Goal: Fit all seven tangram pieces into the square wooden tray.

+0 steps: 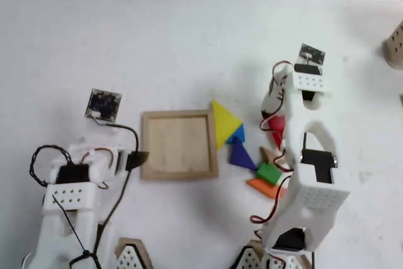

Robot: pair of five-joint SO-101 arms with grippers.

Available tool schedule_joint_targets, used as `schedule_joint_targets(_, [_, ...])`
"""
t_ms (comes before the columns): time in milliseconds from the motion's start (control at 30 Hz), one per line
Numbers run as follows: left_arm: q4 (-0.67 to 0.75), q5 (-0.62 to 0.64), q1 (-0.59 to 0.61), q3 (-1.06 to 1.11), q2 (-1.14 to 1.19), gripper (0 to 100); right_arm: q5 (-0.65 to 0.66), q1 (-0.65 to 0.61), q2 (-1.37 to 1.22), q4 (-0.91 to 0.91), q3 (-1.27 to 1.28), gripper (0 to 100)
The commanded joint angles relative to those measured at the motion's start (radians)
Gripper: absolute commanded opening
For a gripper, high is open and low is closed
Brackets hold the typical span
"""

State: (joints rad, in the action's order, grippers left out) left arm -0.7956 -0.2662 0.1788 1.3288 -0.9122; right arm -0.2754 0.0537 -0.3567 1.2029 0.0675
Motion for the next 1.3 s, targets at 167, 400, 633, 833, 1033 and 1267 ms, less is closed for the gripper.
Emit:
schedule_joint_targets(167, [-0.003,-0.011,-0.005,-0.008,-0.005,39,0.014,-0.076,0.068,0.087,-0.097,6.3])
schedule_joint_targets(400, [-0.003,-0.011,-0.005,-0.008,-0.005,39,0.009,-0.168,0.068,0.174,-0.181,6.3])
schedule_joint_targets(633, [0.003,-0.003,0.025,-0.014,-0.005,39,0.006,-0.285,0.068,0.191,-0.193,6.3])
schedule_joint_targets(833, [0.048,0.058,0.085,-0.025,-0.005,39,0.012,-0.384,0.068,0.197,-0.193,6.3])
schedule_joint_targets(1033, [0.092,0.126,0.16,-0.028,-0.005,39,0.066,-0.467,0.068,0.278,-0.261,6.3])
schedule_joint_targets(1267, [0.115,0.163,0.214,-0.034,-0.005,39,0.12,-0.582,0.064,0.337,-0.347,6.3])
